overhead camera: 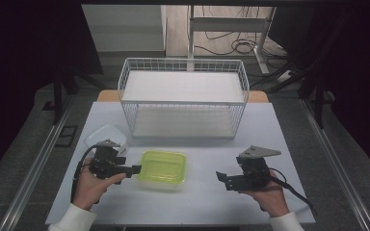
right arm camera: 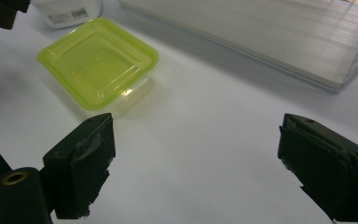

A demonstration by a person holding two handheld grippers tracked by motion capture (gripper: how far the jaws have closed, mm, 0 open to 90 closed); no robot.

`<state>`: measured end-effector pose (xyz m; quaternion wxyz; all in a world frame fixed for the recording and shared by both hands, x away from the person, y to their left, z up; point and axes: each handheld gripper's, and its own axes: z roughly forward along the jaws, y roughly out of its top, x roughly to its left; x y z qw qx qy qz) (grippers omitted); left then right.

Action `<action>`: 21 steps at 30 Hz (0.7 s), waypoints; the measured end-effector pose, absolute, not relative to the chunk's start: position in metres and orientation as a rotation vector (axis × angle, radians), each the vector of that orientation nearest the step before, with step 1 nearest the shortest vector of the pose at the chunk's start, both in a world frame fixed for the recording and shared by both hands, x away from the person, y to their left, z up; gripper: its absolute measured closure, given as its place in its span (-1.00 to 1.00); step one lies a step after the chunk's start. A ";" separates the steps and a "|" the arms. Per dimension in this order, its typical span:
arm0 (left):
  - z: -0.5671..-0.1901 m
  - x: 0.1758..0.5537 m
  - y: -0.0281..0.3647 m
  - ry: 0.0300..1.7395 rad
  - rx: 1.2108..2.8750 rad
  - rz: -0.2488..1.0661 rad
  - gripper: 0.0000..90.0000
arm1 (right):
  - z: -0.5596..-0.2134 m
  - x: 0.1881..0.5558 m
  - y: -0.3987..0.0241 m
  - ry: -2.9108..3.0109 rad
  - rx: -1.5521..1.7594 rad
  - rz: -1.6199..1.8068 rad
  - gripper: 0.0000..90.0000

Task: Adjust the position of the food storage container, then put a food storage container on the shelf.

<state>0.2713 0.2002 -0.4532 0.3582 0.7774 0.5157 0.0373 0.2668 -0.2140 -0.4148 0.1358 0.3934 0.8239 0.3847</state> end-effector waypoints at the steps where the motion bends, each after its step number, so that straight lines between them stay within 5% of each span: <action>1: -0.454 0.271 0.201 1.331 2.011 0.097 -0.46 | -0.415 0.266 -0.211 2.392 1.137 1.116 -0.75; 21: -0.452 0.274 0.203 1.316 1.995 0.063 -0.61 | -0.422 0.270 -0.182 2.424 1.199 1.142 -0.63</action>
